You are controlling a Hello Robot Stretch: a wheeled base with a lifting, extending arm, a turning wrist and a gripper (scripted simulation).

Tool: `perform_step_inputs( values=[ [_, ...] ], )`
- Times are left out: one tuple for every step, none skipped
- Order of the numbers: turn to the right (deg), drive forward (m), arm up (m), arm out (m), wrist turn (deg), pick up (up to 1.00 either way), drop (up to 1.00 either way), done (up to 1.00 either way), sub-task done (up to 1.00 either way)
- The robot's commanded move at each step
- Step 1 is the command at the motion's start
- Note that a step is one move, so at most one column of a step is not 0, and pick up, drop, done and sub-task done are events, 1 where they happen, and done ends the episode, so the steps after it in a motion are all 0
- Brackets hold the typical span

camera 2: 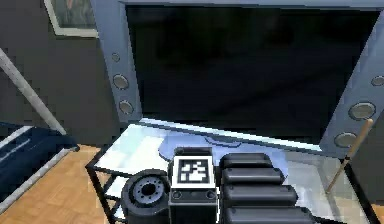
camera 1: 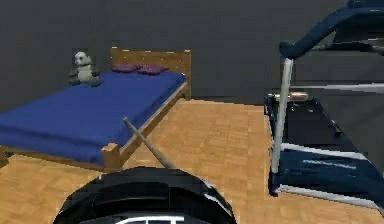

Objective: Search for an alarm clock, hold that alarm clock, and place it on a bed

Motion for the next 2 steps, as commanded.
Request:
perform_step_inputs(
  values=[
    [0.0,1.00,0.00,0.00,0.0,0.00,0.00,0.00,0.00],
    [3.0,0.00,0.00,0.00,0.0,0.00,0.00,0.00,0.00]
  ],
)
